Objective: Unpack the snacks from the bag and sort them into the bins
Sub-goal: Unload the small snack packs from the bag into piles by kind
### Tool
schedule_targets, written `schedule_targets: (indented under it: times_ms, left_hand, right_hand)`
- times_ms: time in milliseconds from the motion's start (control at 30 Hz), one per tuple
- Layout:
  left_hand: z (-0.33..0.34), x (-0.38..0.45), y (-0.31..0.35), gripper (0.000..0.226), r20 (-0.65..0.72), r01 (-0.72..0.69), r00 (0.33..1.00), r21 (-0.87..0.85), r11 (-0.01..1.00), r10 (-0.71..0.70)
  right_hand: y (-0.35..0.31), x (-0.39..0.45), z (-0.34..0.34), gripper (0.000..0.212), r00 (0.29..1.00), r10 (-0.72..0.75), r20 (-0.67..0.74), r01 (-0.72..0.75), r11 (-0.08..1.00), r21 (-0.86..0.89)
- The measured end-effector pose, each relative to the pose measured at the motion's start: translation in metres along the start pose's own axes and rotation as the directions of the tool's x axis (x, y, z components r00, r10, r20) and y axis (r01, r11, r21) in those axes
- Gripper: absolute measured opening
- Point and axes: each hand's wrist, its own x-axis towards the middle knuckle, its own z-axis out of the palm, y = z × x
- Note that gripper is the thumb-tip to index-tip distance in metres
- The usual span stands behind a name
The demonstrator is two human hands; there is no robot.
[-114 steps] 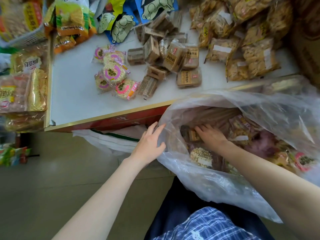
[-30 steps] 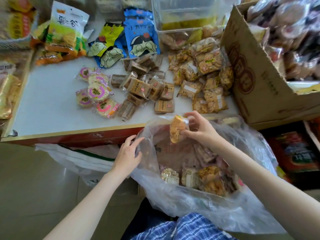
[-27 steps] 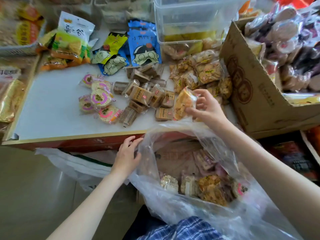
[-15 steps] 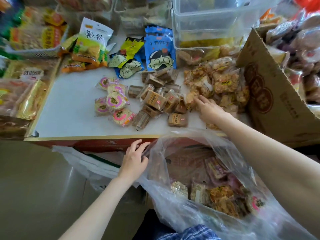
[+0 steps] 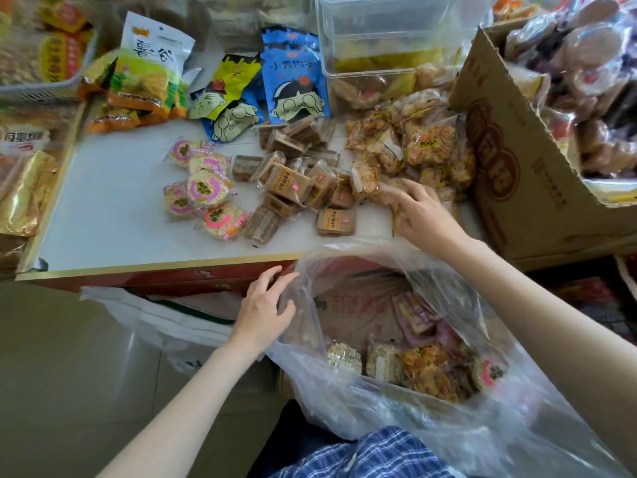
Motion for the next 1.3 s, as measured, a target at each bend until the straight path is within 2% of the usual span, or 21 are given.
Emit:
schedule_targets:
  times_ms: [67,100,167,200,267,300,367,433,500,567,633,733,833,933,1000,1067,1100,1133,1200,1267,1300]
  left_hand:
    - [0.008,-0.003,0.002,0.05,0.059,-0.014,0.998,0.031,0.999,0.012]
    - [0.013,-0.005,0.003,0.051,0.092,-0.013,0.996,0.046,0.999,0.009]
    - [0.022,-0.008,0.004,0.055,0.165,0.0,0.986,0.085,0.996,-0.014]
    - [0.026,-0.01,0.004,0.058,0.202,0.006,0.979,0.105,0.994,-0.027]
    - [0.033,-0.014,0.006,0.062,0.275,0.012,0.96,0.133,0.991,-0.048]
    - [0.035,-0.016,0.007,0.064,0.303,0.008,0.952,0.141,0.99,-0.051]
    - [0.038,-0.019,0.007,0.065,0.328,-0.001,0.943,0.147,0.989,-0.047]
    - [0.038,-0.021,0.005,0.065,0.322,0.001,0.945,0.152,0.988,-0.051]
    - [0.037,-0.021,0.003,0.065,0.305,0.017,0.95,0.147,0.989,-0.062]
    - [0.036,-0.021,0.001,0.063,0.275,0.029,0.959,0.129,0.991,-0.064]
    - [0.033,-0.019,0.001,0.06,0.231,0.033,0.971,0.112,0.993,-0.058]
    - [0.029,-0.015,0.005,0.056,0.156,0.035,0.986,0.092,0.995,-0.049]
    - [0.022,-0.011,0.011,0.053,0.048,0.02,0.999,0.066,0.998,-0.023]
    - [0.013,-0.006,0.015,0.051,-0.024,0.021,1.0,0.039,0.999,-0.02]
    - [0.009,-0.003,0.015,0.05,-0.032,0.045,0.999,0.022,0.999,-0.044]
    - [0.007,-0.002,0.015,0.05,-0.041,0.044,0.998,0.023,0.999,-0.043]
    - [0.006,-0.002,0.014,0.05,-0.044,0.044,0.998,0.028,0.999,-0.043]
    - [0.006,-0.003,0.013,0.05,-0.043,0.047,0.998,0.033,0.998,-0.046]
    - [0.007,-0.005,0.009,0.05,-0.043,0.054,0.998,0.037,0.998,-0.052]
    - [0.007,-0.007,0.007,0.051,-0.036,0.059,0.998,0.048,0.997,-0.057]
    - [0.006,-0.008,0.006,0.051,-0.034,0.061,0.998,0.052,0.997,-0.059]
  right_hand:
    - [-0.001,-0.033,0.0,0.044,0.991,-0.085,-0.105,0.097,0.988,0.124]
    - [-0.003,-0.052,0.003,0.038,0.988,-0.135,-0.068,0.145,0.975,0.17]
    - [-0.011,-0.087,0.014,0.037,0.954,-0.222,0.201,0.181,0.962,0.204]
    - [-0.013,-0.1,0.025,0.042,0.89,-0.223,0.398,0.172,0.972,0.162]
    - [-0.01,-0.119,0.05,0.057,0.689,-0.089,0.719,0.153,0.988,-0.024]
    - [-0.006,-0.125,0.062,0.066,0.61,0.001,0.793,0.158,0.98,-0.123]
    - [0.002,-0.135,0.079,0.077,0.543,0.095,0.834,0.215,0.945,-0.248]
    - [0.009,-0.139,0.091,0.073,0.567,0.107,0.817,0.22,0.936,-0.275]
    - [0.009,-0.138,0.097,0.063,0.632,0.088,0.77,0.112,0.973,-0.203]
    - [0.004,-0.131,0.093,0.052,0.718,0.059,0.694,-0.074,0.997,-0.009]
    - [-0.004,-0.119,0.08,0.046,0.81,0.006,0.586,-0.162,0.963,0.215]
    - [-0.018,-0.098,0.05,0.044,0.913,-0.003,0.408,-0.188,0.884,0.427]
    - [-0.029,-0.074,0.012,0.042,0.978,0.046,0.203,-0.149,0.837,0.527]
    - [-0.028,-0.035,-0.034,0.037,0.988,0.127,-0.09,-0.058,0.837,0.544]
    - [-0.019,-0.003,-0.062,0.035,0.926,0.168,-0.339,-0.001,0.897,0.441]
    - [-0.009,0.029,-0.081,0.033,0.853,0.147,-0.501,-0.008,0.963,0.268]
    - [-0.004,0.045,-0.086,0.035,0.854,0.115,-0.507,-0.022,0.982,0.186]
    - [0.001,0.059,-0.088,0.04,0.895,0.068,-0.442,-0.021,0.994,0.109]
    - [0.012,0.08,-0.078,0.054,0.992,-0.031,-0.126,0.023,0.998,-0.06]
    - [0.021,0.088,-0.06,0.063,0.98,0.002,0.197,0.045,0.972,-0.232]
    - [0.023,0.088,-0.052,0.067,0.956,0.049,0.29,0.036,0.959,-0.28]
